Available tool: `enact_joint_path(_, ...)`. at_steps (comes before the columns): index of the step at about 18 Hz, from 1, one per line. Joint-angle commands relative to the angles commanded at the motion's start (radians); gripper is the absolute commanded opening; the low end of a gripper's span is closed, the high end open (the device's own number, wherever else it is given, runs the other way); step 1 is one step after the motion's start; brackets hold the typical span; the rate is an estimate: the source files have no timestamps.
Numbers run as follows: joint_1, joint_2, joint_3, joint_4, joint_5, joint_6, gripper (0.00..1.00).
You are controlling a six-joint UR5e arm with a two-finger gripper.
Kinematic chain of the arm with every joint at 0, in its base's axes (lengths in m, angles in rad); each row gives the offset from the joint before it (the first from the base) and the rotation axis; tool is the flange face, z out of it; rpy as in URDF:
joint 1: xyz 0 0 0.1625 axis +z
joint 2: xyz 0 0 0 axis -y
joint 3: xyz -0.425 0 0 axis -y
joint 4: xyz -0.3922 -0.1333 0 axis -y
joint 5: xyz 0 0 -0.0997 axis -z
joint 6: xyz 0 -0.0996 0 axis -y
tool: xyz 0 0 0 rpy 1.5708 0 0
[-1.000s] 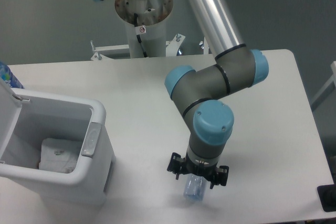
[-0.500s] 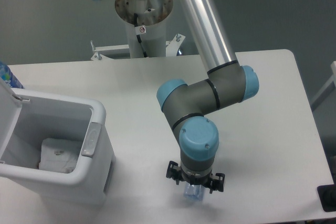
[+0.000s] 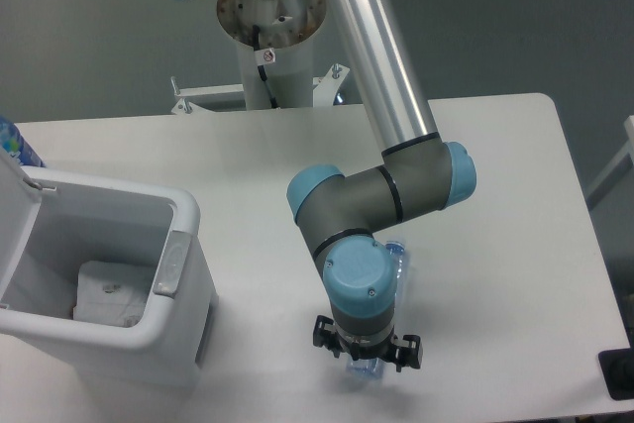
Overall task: Place the trash in the trash can
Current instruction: 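Close the gripper on the bottle's end and lift it upright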
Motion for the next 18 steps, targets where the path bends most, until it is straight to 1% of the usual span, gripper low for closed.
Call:
enact_joint_path(4,-0.002,-0.015,0.002,0.0,0.051,-0.011,1.0)
enact_joint_path(12,-0.009,-0.034,0.008,0.005,0.083,-0.04,1.0)
enact_joint_path(15,-0.011,-0.045,0.014,0.006,0.084,-0.054,0.93)
enact_joint_path(18,-0.011,-0.049,0.014,0.006,0.092,-0.055,0.9)
